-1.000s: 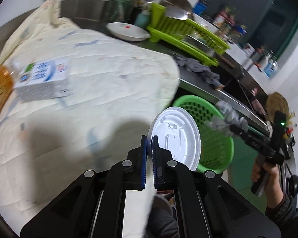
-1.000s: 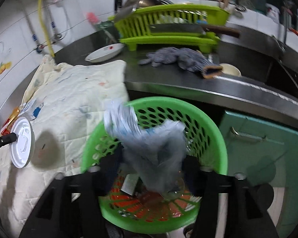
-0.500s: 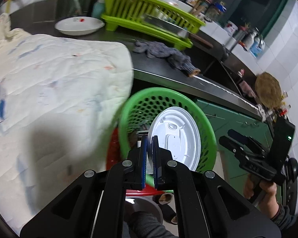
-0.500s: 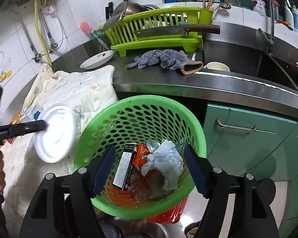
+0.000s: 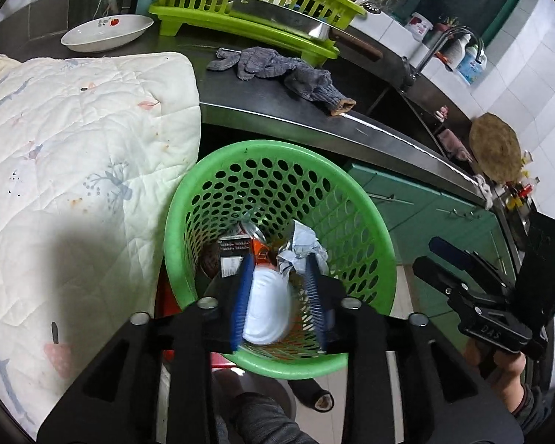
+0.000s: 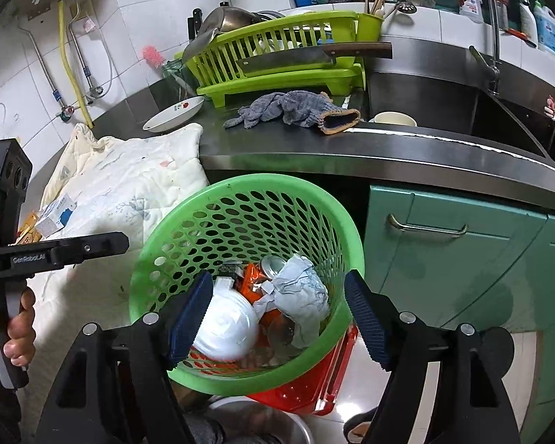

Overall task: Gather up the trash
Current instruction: 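Drop the paper into the basket with the right tool while the left tool drops the white lid, then move both tools back over the cloth toward the carton and bottle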

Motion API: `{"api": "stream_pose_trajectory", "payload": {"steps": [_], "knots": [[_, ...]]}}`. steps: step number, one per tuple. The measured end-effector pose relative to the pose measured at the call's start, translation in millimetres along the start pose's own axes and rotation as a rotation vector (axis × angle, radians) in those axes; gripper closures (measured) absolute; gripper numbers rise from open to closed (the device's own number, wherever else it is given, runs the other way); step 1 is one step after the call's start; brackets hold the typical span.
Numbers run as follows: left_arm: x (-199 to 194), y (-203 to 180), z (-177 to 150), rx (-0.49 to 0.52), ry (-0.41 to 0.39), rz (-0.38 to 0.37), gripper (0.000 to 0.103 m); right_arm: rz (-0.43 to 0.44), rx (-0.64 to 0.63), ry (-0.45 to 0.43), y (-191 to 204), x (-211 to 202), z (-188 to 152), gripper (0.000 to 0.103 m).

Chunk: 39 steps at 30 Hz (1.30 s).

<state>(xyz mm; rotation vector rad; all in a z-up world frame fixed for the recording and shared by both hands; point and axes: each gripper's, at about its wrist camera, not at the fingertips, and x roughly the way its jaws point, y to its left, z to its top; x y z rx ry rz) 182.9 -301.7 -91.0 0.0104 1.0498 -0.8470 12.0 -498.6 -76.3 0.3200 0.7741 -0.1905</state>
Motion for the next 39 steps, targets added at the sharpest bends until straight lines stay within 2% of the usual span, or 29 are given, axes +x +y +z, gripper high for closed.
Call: {"api": "stream_pose_trajectory", "payload": {"steps": [5, 8, 16, 33, 39], "knots": [[-11, 5, -5, 0.013, -0.013, 0.014, 0.07, 0.015, -0.018, 0.004, 9, 2, 1, 0.032], [-23, 12, -10, 0.016, -0.029, 0.033, 0.062, 0.032, -0.035, 0.005, 19, 3, 2, 0.031], [-61, 48, -24, -0.031, -0.078, 0.104, 0.053, 0.1, -0.099, 0.023, 56, 14, 8, 0.027], [-168, 151, -60, -0.13, -0.194, 0.369, 0.045, 0.286, -0.334, 0.095, 195, 60, 29, 0.025], [-197, 186, -72, -0.186, -0.219, 0.428, 0.044, 0.345, -0.414, 0.099, 245, 75, 41, 0.025]]}}
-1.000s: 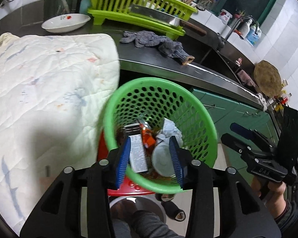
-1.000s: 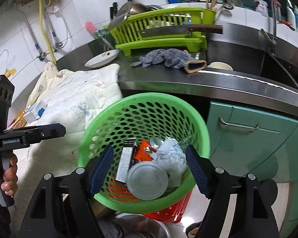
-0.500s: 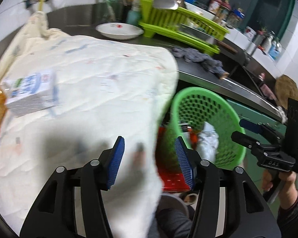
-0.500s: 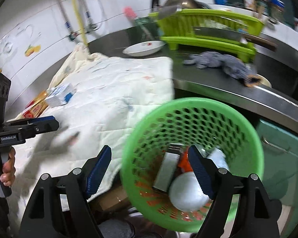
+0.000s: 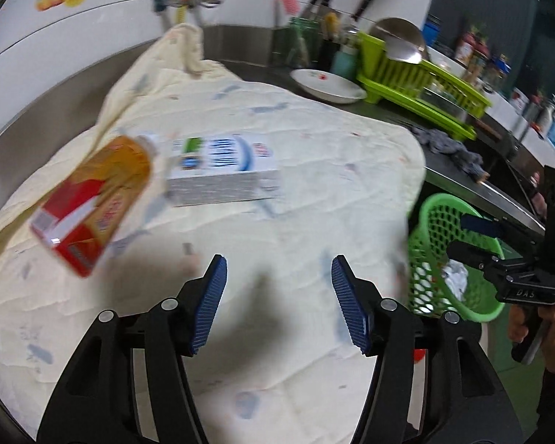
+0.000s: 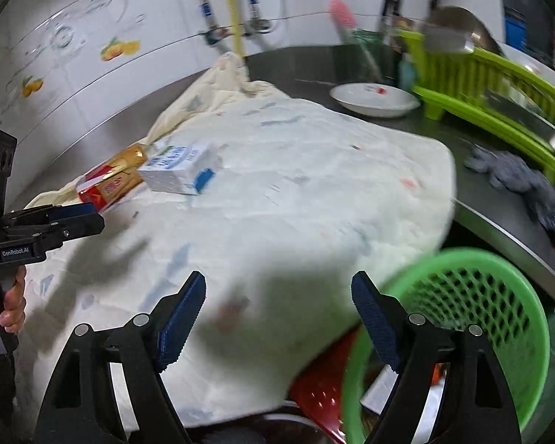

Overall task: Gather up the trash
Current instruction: 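Move both tools back over the cloth toward the carton and bottle, then grasp the white milk carton with the right tool while the left tool approaches the orange bottle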

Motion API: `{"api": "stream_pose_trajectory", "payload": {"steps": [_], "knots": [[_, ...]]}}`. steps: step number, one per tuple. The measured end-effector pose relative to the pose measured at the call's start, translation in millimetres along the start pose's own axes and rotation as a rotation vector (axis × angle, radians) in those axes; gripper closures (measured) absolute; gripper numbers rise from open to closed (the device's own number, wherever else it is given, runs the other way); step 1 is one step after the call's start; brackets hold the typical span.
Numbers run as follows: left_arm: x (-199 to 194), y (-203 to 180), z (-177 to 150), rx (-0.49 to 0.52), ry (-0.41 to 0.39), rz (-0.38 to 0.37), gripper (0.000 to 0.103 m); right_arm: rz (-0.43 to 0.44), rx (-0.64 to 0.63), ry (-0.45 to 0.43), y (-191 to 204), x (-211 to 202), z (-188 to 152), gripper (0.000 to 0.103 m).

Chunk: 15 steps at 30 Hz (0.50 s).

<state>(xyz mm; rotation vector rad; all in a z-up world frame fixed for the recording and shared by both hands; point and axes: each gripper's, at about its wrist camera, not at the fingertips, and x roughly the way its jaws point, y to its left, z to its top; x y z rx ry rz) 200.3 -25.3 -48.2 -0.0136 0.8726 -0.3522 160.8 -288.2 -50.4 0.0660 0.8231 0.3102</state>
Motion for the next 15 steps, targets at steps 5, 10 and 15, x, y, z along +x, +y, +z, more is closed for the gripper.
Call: {"api": "stream_pose_trajectory", "payload": {"steps": [5, 10, 15], "knots": [[-6, 29, 5, -0.027, -0.016, 0.047, 0.041, 0.044, -0.082, 0.015, 28, 25, 30, 0.025], [-9, 54, 14, -0.034, -0.027, 0.097, 0.039, 0.075, -0.188, 0.033, 56, 50, 58, 0.023], [-9, 78, 27, -0.03, -0.028, 0.156, 0.035, 0.136, -0.31, 0.049, 86, 75, 85, 0.019]]}}
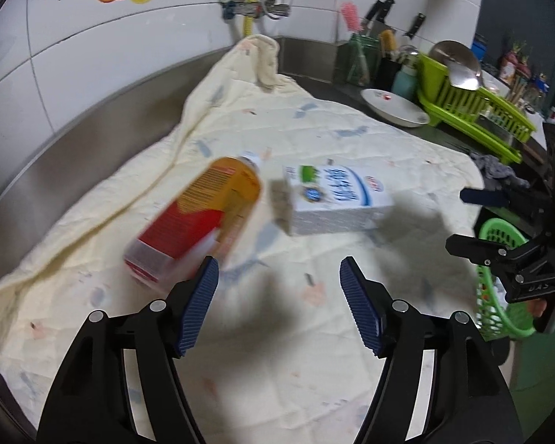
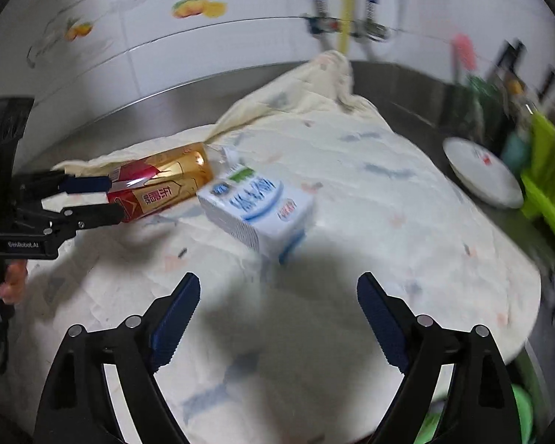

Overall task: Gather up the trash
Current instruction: 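Grasp the white milk carton with the right tool while the left tool approaches the orange bottle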

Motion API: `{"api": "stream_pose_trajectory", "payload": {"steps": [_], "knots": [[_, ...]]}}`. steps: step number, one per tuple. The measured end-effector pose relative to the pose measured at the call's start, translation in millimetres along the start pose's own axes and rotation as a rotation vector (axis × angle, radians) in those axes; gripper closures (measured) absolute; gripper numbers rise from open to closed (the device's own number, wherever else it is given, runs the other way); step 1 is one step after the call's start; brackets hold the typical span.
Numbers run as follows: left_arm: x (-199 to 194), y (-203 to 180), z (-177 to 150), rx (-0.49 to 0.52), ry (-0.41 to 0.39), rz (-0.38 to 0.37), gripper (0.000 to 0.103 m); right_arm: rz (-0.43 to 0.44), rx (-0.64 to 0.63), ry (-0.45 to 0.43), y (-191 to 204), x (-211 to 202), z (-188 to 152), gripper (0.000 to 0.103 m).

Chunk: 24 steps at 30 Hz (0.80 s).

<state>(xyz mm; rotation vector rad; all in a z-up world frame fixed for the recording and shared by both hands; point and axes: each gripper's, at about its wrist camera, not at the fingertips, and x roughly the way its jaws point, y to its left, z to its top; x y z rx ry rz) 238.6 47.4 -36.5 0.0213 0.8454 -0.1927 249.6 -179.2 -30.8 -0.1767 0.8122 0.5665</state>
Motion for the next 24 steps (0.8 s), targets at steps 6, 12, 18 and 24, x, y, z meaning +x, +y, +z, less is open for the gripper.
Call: {"api": "stream_pose_trajectory", "payload": {"steps": [6, 12, 18, 24], "knots": [[7, 21, 12, 0.007, 0.005, 0.043, 0.033, 0.046, -0.12, 0.032, 14, 31, 32, 0.017], [15, 31, 23, 0.044, 0.01, 0.055, 0.027, 0.072, -0.227, 0.066, 23, 62, 54, 0.015], [35, 40, 31, 0.082, 0.054, 0.045, 0.027, 0.055, -0.331, 0.127, 28, 94, 67, 0.013], [49, 48, 37, 0.101, 0.088, 0.029, 0.024, 0.092, -0.346, 0.173, 26, 115, 73, 0.013]]}}
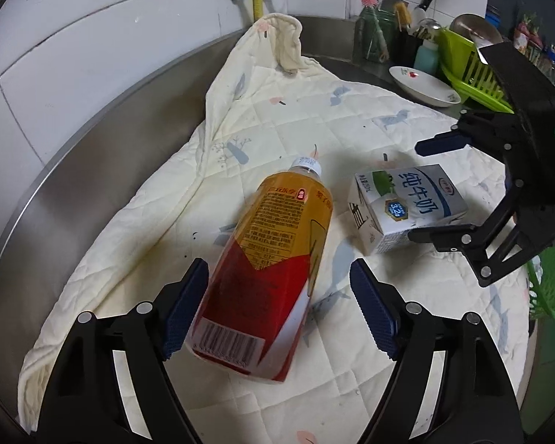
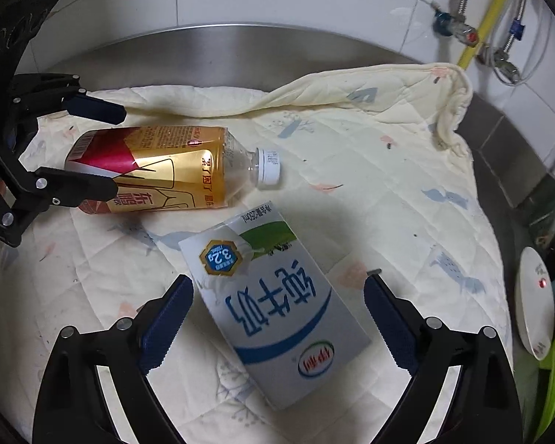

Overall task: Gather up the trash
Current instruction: 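Grasp the white milk carton with the right tool while the left tool approaches the orange bottle, then grasp the orange drink bottle with the left tool while the right tool lifts the carton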

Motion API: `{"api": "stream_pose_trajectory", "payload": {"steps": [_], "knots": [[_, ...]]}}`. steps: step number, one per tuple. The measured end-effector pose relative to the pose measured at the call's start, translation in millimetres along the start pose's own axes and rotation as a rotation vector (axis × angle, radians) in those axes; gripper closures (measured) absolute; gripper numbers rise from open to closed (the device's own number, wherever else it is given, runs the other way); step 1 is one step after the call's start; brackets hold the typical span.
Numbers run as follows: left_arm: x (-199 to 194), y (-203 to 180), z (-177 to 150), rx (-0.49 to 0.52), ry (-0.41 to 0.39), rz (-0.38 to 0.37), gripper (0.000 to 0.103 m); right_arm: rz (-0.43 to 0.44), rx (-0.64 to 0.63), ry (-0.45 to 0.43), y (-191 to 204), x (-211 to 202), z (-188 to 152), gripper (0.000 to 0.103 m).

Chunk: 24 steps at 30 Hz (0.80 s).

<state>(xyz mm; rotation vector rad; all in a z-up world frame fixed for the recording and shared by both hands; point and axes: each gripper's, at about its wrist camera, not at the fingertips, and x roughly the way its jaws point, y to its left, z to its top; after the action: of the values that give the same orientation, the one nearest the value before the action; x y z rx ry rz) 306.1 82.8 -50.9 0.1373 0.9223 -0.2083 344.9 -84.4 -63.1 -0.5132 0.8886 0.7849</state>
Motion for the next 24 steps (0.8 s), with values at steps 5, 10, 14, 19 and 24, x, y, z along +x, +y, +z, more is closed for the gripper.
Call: {"api": "stream_pose_trajectory", "payload": {"steps": [5, 10, 14, 19, 24], "knots": [[6, 8, 2, -0.008, 0.015, -0.042, 0.023, 0.027, -0.011, 0.021, -1, 11, 6, 0.013], [11, 6, 3, 0.029, 0.037, -0.049, 0.022, 0.057, 0.017, 0.043, -4, 20, 9, 0.017], [19, 5, 5, 0.052, 0.056, -0.048, 0.022, 0.06, 0.045, 0.038, -2, 17, 6, 0.024], [34, 7, 10, 0.045, 0.085, -0.058, 0.021, 0.043, 0.085, 0.033, 2, 5, -5, 0.029], [48, 5, 14, 0.046, 0.109, -0.066, 0.021, 0.051, 0.159, 0.03, 1, -8, -20, 0.03]]}}
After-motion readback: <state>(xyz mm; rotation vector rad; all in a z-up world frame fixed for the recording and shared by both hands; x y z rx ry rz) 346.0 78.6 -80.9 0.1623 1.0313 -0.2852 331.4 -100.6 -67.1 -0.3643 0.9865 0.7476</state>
